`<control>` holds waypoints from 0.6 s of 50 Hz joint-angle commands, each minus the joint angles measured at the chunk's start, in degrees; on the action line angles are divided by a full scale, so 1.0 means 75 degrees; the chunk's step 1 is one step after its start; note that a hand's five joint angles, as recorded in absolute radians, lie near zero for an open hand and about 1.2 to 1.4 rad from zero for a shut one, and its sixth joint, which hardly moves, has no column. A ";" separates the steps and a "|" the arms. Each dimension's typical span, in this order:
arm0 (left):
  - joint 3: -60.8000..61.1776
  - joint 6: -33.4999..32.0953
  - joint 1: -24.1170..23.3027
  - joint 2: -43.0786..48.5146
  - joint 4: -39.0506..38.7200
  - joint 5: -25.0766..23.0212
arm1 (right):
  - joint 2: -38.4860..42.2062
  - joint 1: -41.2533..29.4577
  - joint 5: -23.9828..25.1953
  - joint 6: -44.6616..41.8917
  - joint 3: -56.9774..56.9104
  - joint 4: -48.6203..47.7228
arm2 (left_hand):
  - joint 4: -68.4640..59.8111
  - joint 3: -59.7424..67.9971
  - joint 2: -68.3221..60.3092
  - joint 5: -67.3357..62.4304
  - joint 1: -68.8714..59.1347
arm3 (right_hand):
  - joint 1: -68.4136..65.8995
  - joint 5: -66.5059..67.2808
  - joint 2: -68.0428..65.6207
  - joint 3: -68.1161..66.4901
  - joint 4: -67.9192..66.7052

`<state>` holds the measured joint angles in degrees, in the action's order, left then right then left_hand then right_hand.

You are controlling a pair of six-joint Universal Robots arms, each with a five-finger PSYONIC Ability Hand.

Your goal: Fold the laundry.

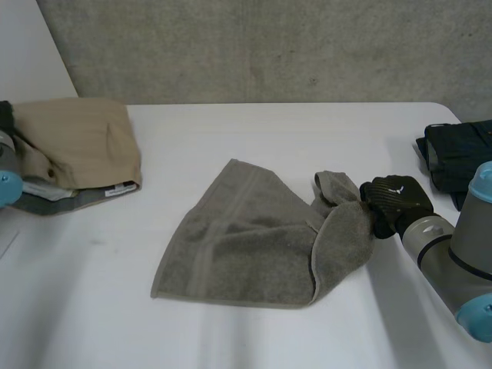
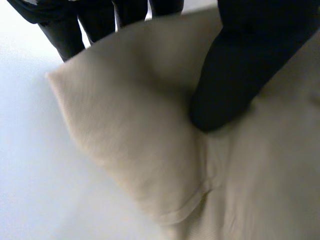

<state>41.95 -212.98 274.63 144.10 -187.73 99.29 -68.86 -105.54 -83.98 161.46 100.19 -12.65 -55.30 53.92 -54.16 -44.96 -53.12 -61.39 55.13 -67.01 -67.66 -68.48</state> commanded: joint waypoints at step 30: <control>0.8785 0.2229 -0.3300 -0.5785 0.1020 -0.3723 | -0.0240 -0.0107 0.0017 0.0000 -0.0023 0.0035 | 0.5005 -0.4820 0.4853 0.4958 0.4713 | -0.2481 0.1983 -0.1731 -0.1645 -0.1536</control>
<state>102.42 -197.50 255.26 98.12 -177.60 69.98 -70.79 -106.26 -83.85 161.45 99.80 -12.39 -11.70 12.22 -11.86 -3.20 -11.88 -61.34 55.13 -67.01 -67.66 -68.51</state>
